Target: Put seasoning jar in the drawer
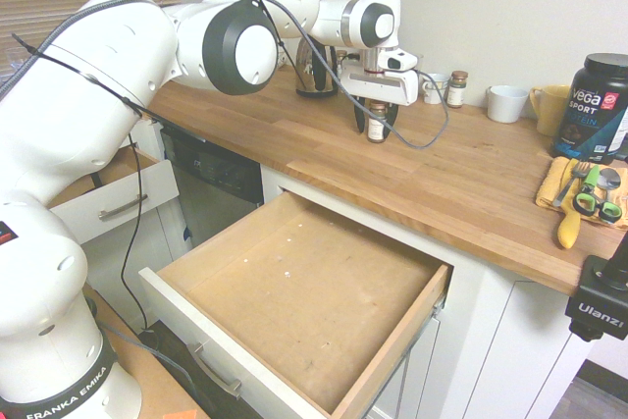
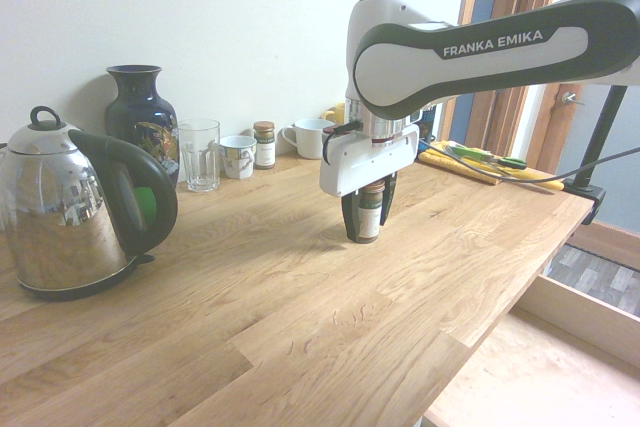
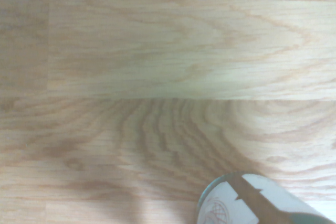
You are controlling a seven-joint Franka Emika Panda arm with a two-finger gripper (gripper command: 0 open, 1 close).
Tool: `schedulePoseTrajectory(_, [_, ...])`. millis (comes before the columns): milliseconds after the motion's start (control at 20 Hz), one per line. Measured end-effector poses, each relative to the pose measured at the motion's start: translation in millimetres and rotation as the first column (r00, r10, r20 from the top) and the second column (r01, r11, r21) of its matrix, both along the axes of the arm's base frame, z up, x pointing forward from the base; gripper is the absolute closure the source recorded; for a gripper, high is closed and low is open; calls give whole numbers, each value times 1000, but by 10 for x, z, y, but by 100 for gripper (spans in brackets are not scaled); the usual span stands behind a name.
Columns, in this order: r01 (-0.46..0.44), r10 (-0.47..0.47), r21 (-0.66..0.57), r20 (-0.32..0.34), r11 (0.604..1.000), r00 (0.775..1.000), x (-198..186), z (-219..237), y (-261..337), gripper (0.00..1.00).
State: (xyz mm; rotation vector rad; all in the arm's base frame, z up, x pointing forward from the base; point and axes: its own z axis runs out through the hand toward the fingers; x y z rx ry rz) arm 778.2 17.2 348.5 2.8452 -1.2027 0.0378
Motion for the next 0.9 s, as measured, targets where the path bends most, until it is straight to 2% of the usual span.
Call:
schedulePoseTrajectory(650, [1,-1,5,7,1000,1000,6,11,39,100])
schedulePoseTrajectory(900, [1,-1,8,38,1000,999,6,176,106,100])
